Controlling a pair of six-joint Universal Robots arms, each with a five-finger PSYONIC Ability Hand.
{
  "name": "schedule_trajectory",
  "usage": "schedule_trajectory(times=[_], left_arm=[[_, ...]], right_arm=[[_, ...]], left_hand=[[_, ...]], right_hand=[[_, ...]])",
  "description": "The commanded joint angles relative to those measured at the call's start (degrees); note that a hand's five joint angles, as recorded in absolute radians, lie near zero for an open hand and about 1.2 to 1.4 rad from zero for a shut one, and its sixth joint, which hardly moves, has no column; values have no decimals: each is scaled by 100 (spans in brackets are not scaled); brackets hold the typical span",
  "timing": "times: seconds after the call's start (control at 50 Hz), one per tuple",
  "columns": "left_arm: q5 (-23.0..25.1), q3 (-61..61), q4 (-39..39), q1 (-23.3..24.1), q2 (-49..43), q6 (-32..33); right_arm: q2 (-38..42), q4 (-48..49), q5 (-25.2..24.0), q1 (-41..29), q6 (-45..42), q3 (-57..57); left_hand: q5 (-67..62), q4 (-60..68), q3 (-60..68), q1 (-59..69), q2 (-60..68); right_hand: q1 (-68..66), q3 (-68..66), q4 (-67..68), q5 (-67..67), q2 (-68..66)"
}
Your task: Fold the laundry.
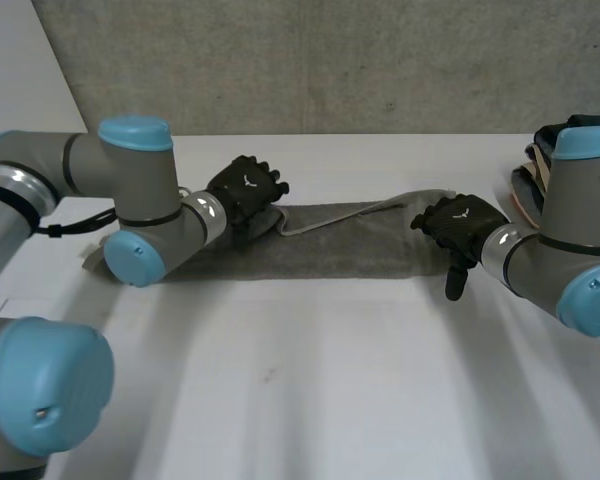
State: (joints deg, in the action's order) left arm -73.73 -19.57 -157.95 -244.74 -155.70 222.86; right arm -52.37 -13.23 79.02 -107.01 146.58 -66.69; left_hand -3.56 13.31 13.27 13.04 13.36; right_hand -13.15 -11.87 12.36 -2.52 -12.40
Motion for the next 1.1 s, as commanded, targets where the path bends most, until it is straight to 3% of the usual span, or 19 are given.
schedule_trajectory(times=[0.02,0.04,0.06,0.16,0.22,0.36,0.48,0.6,0.68,0.7,0.76,0.78,0.84,0.98,1.0,1.02,1.04,1.06,1.1], left_arm=[[-133,1446,230,-74,-997,188],[-159,1560,247,-65,-1050,162],[-177,1570,239,-57,-1041,170],[-756,1141,256,-13,-296,30],[-1020,167,221,31,670,-163],[-520,-2558,-552,23,3069,-208],[-204,-4411,-1377,58,4721,-58],[-142,-5504,-1923,119,5646,-41],[-115,-6005,-2178,128,6068,-23],[-115,-6093,-2222,119,6121,-23],[-63,-6305,-2424,102,6280,-41],[-36,-6331,-2485,84,6280,-67],[25,-6305,-2810,-30,6070,-50],[25,-5603,-2987,-259,5366,-76],[43,-5550,-2909,-250,5331,-85],[43,-5540,-2751,-215,5270,-119],[52,-5558,-2663,-206,5252,-128],[69,-5584,-2583,-189,5260,-146],[130,-5741,-2417,-145,5391,-199]], right_arm=[[-28,146,8,92,-42,-161],[-28,146,8,110,-24,-152],[-19,154,8,119,-7,-134],[-19,251,8,119,37,41],[8,339,8,31,73,287],[157,567,-150,-277,397,1095],[683,848,-711,-566,810,1842],[1342,875,-994,-734,952,2405],[1896,867,-880,-787,969,2783],[2002,866,-819,-795,960,2871],[2327,831,-608,-778,943,3275],[2380,831,-564,-769,943,3406],[2504,770,-493,-664,995,3925],[2135,305,-493,-576,1426,4252],[2065,252,-510,-576,1470,4173],[1925,182,-554,-550,1557,3990],[1854,190,-598,-541,1593,3883],[1792,216,-659,-514,1619,3769],[1704,330,-991,-453,1620,3515]], left_hand=[[-2501,2525,2529,2552,2520],[-5106,5130,5135,5157,5126],[-6629,6653,6658,6680,6649],[-6644,6669,6673,6696,6664],[-6644,6669,6673,6696,6664],[-6644,6669,6673,6696,6664],[-6644,6669,6673,6696,6664],[-6644,6669,6673,6696,6664],[-6644,6669,6673,6696,6664],[-6644,6669,6673,6696,6664],[-6644,6669,6673,6696,6664],[-6644,6669,6673,6696,6664],[-6644,6669,6673,6696,6664],[-6644,6669,6673,6696,6664],[-6644,6669,6673,6696,6664],[-6644,6669,6673,6696,6664],[-6644,6669,6673,6696,6664],[-6644,6669,6673,6696,6664],[-6644,6669,6673,6696,6664]], right_hand=[[315,187,-236,252,240],[315,187,-236,252,240],[315,187,-236,252,240],[315,187,-236,252,240],[315,187,-236,252,240],[315,187,-236,252,240],[315,187,-236,252,240],[315,187,-236,252,240],[315,187,-236,252,240],[-67,-195,146,-131,-142],[-5856,-5984,5935,-5919,-5931],[-6677,-6805,6756,-6740,-6752],[-6685,-6813,6764,-6748,-6760],[-6685,-6813,6764,-6748,-6760],[-5417,-5545,5496,-5480,-5492],[-2074,-2202,2153,-2137,-2149],[-425,-553,504,-488,-500],[315,187,-236,252,240],[315,187,-236,252,240]])
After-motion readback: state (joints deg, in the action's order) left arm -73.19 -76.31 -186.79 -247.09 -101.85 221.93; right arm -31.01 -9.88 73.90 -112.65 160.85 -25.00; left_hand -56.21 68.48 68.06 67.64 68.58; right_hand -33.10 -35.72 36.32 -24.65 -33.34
